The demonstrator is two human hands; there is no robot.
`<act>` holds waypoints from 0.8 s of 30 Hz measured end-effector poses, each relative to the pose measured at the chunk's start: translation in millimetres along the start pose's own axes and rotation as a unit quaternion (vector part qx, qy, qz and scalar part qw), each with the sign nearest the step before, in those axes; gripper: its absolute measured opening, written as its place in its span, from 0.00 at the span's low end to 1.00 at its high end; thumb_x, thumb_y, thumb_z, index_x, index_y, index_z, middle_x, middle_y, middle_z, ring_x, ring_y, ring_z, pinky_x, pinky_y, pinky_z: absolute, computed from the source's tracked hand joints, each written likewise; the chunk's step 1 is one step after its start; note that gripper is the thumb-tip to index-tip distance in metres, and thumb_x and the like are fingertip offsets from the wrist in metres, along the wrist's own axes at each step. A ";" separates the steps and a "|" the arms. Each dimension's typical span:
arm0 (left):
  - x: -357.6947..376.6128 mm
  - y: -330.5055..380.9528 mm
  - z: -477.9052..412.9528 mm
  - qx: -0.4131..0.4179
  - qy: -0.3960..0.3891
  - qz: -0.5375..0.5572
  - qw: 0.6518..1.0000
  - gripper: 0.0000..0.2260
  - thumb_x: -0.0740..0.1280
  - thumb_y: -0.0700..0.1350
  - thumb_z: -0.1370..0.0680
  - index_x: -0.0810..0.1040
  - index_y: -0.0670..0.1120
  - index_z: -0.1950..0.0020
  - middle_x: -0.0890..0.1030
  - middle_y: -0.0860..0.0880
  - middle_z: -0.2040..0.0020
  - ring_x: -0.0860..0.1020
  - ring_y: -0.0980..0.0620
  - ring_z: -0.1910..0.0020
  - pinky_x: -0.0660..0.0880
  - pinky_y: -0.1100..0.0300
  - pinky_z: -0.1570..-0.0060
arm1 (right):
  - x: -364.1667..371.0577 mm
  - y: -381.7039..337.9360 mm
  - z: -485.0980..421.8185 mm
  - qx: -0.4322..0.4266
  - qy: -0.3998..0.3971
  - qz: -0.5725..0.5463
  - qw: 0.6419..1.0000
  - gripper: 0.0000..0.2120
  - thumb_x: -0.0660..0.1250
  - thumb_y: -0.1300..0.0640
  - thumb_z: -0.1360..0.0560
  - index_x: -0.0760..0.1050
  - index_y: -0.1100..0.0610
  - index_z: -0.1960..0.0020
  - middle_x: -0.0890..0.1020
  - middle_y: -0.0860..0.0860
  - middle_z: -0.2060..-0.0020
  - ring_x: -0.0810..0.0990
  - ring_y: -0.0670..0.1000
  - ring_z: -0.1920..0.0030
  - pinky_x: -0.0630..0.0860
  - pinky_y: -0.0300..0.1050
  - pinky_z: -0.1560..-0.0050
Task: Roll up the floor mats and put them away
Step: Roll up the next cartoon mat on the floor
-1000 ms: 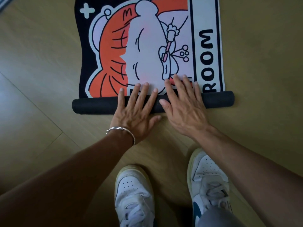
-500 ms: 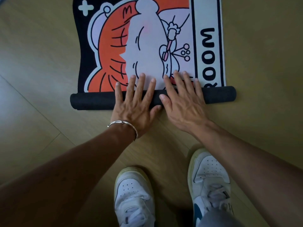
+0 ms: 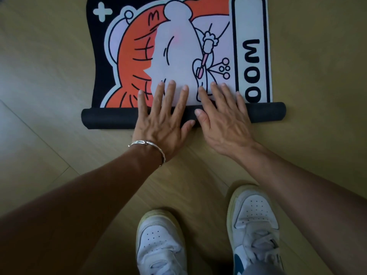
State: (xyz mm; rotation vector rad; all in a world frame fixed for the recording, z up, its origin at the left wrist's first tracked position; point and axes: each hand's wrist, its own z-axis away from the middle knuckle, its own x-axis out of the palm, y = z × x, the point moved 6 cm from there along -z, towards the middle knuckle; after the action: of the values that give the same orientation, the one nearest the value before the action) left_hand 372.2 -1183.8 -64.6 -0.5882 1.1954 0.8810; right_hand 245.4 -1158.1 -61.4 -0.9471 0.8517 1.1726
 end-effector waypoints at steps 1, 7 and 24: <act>-0.5 0.5 0.3 0.008 0.009 -0.009 1.000 0.31 0.37 0.61 0.23 0.34 0.46 0.26 0.49 0.41 0.23 0.49 0.41 0.24 0.46 0.37 0.30 | -0.7 1.3 -4.1 0.001 -0.007 -0.002 1.000 0.27 0.38 0.42 0.19 0.44 0.49 0.22 0.48 0.53 0.22 0.42 0.53 0.23 0.37 0.52 0.27; -2.8 -6.1 -18.9 0.037 -0.062 -0.015 0.997 0.36 0.38 0.66 0.26 0.32 0.48 0.25 0.39 0.43 0.23 0.40 0.44 0.24 0.39 0.40 0.29 | -10.0 1.5 -18.6 0.005 -0.019 0.002 1.000 0.28 0.40 0.42 0.19 0.43 0.51 0.22 0.46 0.54 0.22 0.41 0.54 0.23 0.36 0.54 0.27; -11.0 -13.1 -15.5 0.111 -0.009 -0.001 0.994 0.28 0.50 0.56 0.23 0.65 0.42 0.29 0.73 0.40 0.41 0.73 0.41 0.44 0.70 0.46 0.45 | -0.4 11.5 8.4 -0.026 0.049 -0.022 0.998 0.30 0.57 0.40 0.23 0.61 0.54 0.25 0.69 0.55 0.30 0.62 0.58 0.28 0.49 0.57 0.28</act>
State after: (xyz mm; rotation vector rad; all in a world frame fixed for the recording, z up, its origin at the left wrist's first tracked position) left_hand 373.6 -1206.2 -59.2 -0.4004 1.2571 0.7369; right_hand 234.5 -1149.1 -59.7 -1.0675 0.8781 1.1231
